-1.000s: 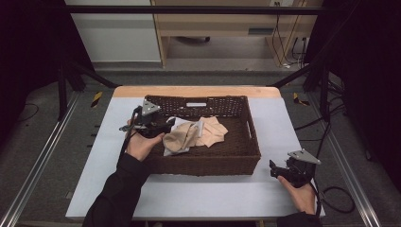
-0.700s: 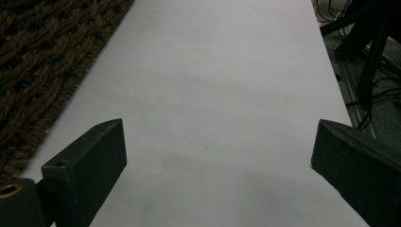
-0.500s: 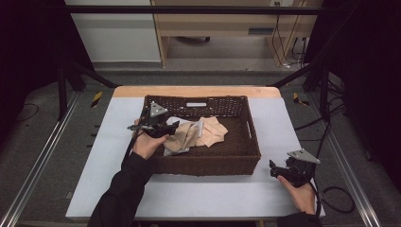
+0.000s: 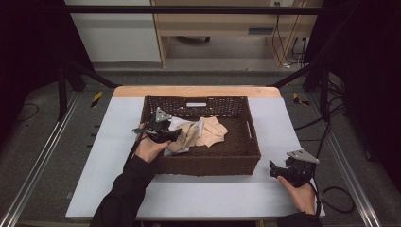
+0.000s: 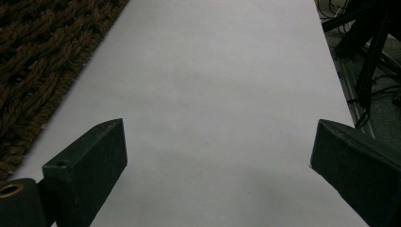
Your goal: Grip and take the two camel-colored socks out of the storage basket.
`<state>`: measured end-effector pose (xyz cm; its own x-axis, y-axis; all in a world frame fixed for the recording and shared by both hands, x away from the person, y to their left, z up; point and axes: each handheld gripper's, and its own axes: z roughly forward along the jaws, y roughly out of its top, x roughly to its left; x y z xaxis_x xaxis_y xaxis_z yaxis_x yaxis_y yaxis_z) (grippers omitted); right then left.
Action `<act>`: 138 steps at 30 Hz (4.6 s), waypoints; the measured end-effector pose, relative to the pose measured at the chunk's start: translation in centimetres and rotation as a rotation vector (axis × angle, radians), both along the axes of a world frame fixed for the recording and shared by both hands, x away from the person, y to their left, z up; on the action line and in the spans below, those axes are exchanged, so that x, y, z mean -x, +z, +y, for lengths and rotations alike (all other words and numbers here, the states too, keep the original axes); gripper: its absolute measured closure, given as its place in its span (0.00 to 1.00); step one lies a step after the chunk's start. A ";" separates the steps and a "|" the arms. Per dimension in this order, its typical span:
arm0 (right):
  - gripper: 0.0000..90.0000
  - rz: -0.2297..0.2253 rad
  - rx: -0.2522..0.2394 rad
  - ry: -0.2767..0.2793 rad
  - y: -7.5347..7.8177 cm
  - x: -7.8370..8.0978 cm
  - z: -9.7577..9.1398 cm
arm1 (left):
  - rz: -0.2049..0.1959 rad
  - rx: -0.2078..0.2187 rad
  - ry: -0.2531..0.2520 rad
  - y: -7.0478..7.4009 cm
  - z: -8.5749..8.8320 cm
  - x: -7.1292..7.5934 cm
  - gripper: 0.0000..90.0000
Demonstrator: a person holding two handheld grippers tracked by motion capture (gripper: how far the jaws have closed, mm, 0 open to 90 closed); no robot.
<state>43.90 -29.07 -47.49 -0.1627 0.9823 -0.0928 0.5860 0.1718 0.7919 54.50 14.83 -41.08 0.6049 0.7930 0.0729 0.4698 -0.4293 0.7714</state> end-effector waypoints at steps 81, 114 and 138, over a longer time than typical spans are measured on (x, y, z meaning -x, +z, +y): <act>0.05 0.021 0.015 -0.005 -0.1 0.1 0.1 | -0.230 0.281 0.256 4.8 17.7 10.9 0.96; 0.06 0.022 0.013 0.005 0.0 0.3 0.2 | -0.012 0.067 0.258 -1.6 16.3 10.3 0.51; 0.05 0.012 0.002 -0.003 0.1 0.3 0.1 | -0.182 0.252 0.200 4.6 11.7 11.1 0.42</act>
<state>43.55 -29.01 -47.42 -0.1609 0.9826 -0.0931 0.5957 0.1719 0.7846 43.42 26.58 -36.46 0.4315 0.9008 -0.0476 0.3709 -0.1291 0.9197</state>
